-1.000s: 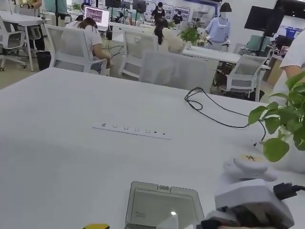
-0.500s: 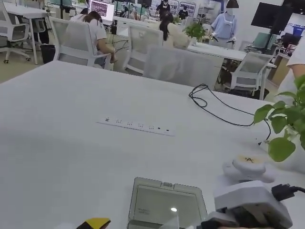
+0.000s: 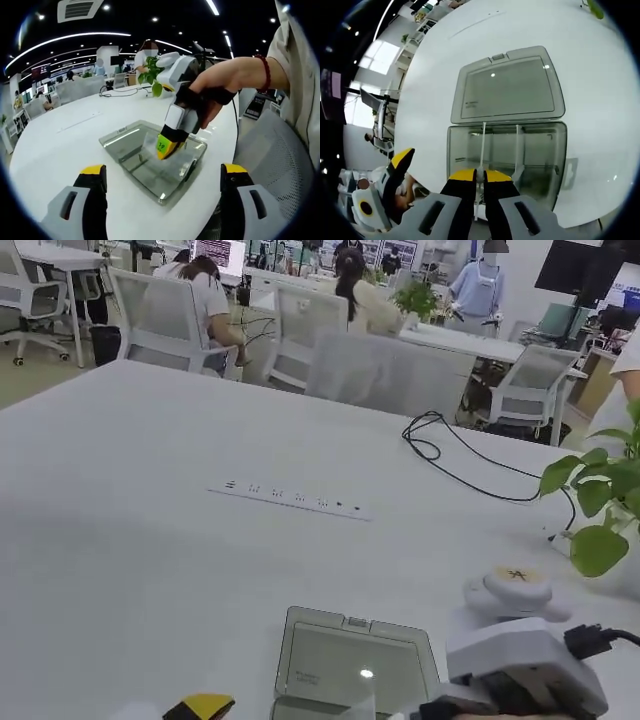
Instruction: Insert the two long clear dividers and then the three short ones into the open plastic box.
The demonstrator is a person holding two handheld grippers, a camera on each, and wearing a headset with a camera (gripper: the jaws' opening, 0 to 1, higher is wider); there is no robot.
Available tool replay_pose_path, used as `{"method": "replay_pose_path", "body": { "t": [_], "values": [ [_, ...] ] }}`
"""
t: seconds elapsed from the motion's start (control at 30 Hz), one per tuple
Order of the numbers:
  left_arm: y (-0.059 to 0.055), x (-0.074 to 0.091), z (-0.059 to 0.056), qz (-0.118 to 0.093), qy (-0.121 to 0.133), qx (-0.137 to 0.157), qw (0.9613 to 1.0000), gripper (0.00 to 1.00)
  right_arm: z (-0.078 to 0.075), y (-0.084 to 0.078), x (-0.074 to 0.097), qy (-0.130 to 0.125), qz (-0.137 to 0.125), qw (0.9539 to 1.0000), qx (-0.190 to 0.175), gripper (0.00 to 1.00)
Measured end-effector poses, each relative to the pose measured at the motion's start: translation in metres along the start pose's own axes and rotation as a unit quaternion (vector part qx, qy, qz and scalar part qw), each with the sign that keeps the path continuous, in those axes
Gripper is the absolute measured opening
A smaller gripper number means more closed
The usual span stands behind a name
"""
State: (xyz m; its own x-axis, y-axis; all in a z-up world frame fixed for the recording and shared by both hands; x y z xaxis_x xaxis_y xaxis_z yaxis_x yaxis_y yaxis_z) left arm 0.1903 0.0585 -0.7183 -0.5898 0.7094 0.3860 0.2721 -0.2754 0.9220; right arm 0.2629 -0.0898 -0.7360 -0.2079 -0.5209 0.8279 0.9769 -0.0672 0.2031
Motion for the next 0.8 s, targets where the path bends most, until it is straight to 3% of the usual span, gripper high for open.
{"method": "replay_pose_path", "body": {
  "t": [0.47,0.8],
  "values": [
    [0.0,0.002,0.002,0.001,0.006,0.003,1.0,0.94,0.002,0.002,-0.002,-0.005,0.013,0.9999,0.01,0.06],
    [0.001,0.002,0.001,0.0,0.007,0.003,1.0,0.92,0.011,0.007,-0.003,-0.035,0.036,0.9944,0.093,0.07]
  ]
}}
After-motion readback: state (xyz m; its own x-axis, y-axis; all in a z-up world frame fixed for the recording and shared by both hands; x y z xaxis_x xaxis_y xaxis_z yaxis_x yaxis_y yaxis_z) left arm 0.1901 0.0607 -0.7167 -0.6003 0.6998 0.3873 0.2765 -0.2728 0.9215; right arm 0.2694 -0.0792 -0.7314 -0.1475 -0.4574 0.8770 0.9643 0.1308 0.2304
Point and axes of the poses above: the centre of the closed fingertips' face, and the gripper's own axes: x roughly backward along the fingers, z roughly to its left, y roughly out of its top, the point moved 9 cm from there along x, roughly backward along the fingers, and after that the axes turned 3 degrees about -z, right-handed, at the moved point
